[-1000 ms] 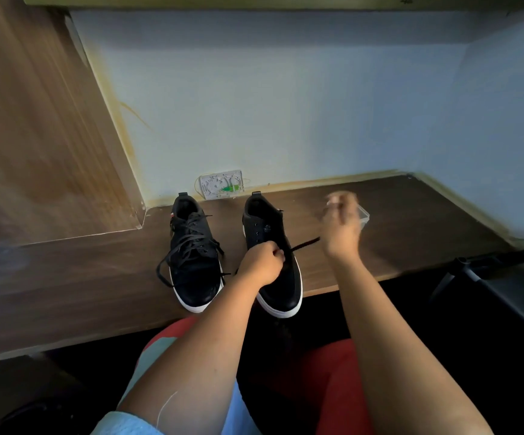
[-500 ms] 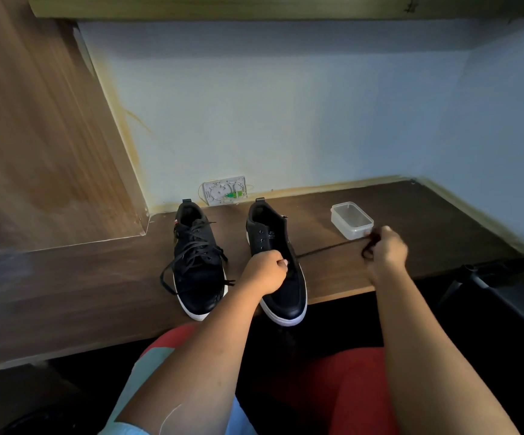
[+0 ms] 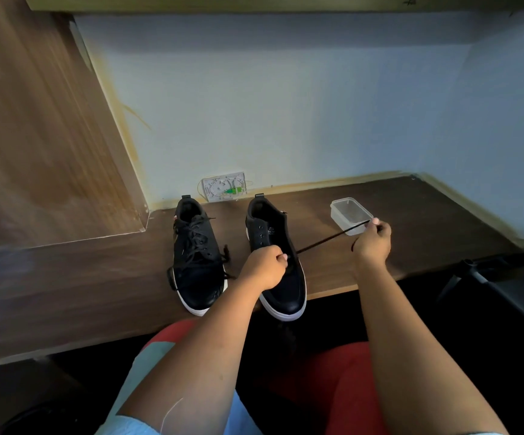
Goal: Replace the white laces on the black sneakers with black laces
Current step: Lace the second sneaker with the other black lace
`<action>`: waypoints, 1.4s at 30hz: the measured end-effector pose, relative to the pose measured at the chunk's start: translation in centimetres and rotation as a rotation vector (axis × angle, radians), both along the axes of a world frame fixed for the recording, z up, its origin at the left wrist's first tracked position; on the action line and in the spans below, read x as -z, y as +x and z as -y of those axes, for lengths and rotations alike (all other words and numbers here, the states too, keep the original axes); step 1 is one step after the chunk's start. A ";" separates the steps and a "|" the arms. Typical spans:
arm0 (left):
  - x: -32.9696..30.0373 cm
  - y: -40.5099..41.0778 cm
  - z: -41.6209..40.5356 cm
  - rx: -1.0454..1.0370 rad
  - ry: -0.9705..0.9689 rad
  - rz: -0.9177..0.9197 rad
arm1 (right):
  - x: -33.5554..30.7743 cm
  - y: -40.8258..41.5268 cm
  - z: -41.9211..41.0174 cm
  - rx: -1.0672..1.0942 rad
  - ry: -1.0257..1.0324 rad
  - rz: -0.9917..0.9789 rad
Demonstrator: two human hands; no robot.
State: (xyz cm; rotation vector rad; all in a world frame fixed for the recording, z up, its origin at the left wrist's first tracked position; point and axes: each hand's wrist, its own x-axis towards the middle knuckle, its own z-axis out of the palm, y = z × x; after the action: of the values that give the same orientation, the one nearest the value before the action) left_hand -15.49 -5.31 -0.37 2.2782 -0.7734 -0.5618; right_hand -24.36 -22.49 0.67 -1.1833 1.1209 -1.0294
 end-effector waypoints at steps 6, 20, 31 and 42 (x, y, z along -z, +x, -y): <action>0.8 0.6 0.3 -0.041 -0.031 -0.085 | 0.2 0.0 -3.7 -0.849 -0.230 -0.499; -1.9 -0.4 -0.5 -0.024 -0.078 -0.216 | -0.4 0.0 -2.5 -0.322 -0.187 -0.307; -15.7 -1.3 -4.0 -0.085 -0.200 -0.317 | -9.3 -2.0 -4.4 -0.475 -0.588 -0.603; -30.0 -8.2 -7.8 -0.080 -0.586 -0.235 | -25.1 -6.2 -8.7 -0.567 -0.556 -0.238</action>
State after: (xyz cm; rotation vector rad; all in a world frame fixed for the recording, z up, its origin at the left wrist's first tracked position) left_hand -23.65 2.46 29.59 1.6626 -0.6257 -0.4774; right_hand -30.53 -13.84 25.82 -1.9714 0.6079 -0.7788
